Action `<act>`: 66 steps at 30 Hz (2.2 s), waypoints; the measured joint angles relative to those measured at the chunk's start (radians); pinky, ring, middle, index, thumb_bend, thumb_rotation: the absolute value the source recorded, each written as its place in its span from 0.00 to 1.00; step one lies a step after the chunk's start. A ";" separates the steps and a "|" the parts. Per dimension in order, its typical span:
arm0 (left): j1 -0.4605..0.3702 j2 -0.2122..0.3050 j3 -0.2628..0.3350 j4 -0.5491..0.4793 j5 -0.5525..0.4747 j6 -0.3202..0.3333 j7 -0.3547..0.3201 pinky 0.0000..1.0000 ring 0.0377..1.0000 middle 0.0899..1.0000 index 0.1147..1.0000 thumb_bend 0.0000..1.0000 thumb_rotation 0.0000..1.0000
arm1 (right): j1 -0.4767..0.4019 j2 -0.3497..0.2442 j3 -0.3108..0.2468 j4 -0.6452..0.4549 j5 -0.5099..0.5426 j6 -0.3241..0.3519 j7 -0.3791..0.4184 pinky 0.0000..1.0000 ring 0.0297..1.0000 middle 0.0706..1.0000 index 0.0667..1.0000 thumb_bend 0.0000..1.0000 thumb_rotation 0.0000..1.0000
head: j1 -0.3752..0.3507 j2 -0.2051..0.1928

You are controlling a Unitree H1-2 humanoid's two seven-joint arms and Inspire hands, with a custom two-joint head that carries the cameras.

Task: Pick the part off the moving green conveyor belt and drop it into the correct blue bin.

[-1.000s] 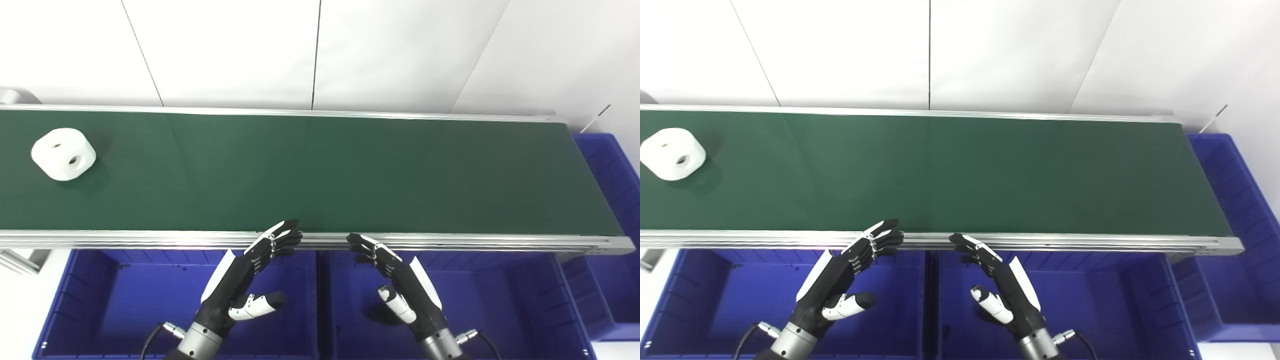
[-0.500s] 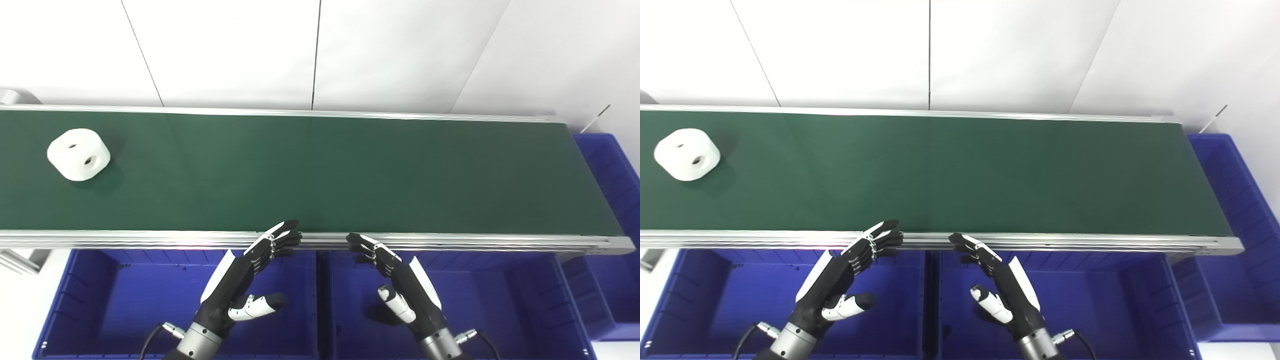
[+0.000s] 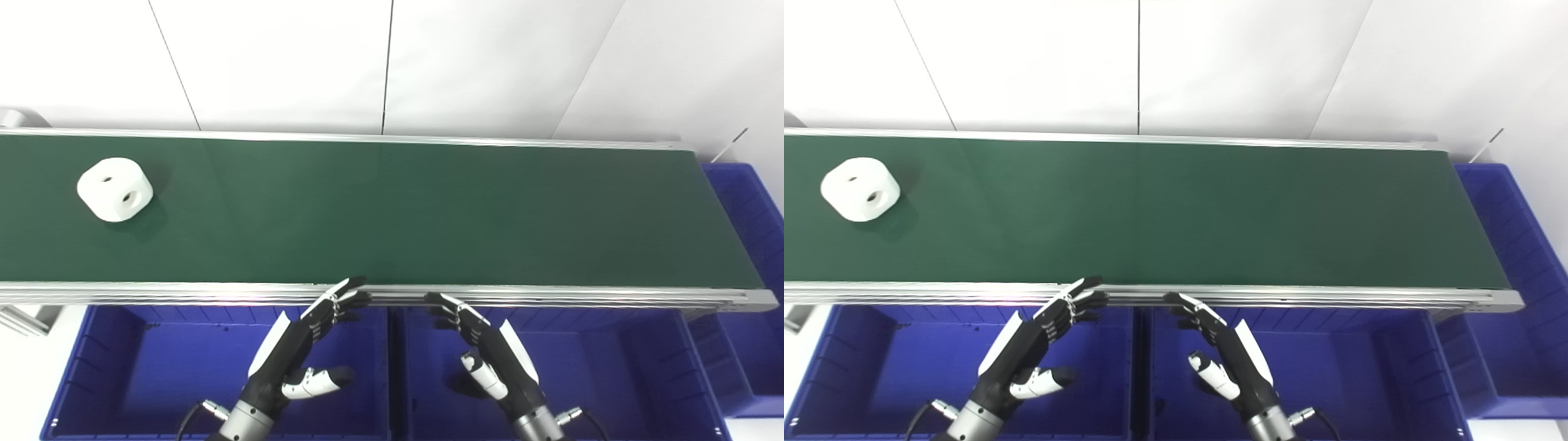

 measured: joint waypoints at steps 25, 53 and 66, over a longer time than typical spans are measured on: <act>-0.054 -0.007 -0.035 0.141 0.019 -0.020 0.051 0.73 0.79 0.77 0.83 0.89 0.65 | -0.075 -0.044 0.055 0.165 0.024 -0.008 -0.066 0.72 0.80 0.85 0.80 0.85 0.97 | 0.078 -0.172; -0.305 0.093 0.097 -0.223 0.283 -0.028 0.177 0.72 0.84 0.86 0.84 0.91 0.64 | -0.105 -0.056 0.087 0.220 0.036 -0.009 -0.088 0.71 0.79 0.84 0.80 0.85 0.99 | 0.130 -0.218; -0.486 0.114 0.225 -0.048 0.602 0.034 0.287 0.65 0.80 0.85 0.83 0.82 0.45 | -0.106 -0.057 0.088 0.228 0.036 -0.009 -0.090 0.70 0.78 0.83 0.80 0.85 0.98 | 0.137 -0.221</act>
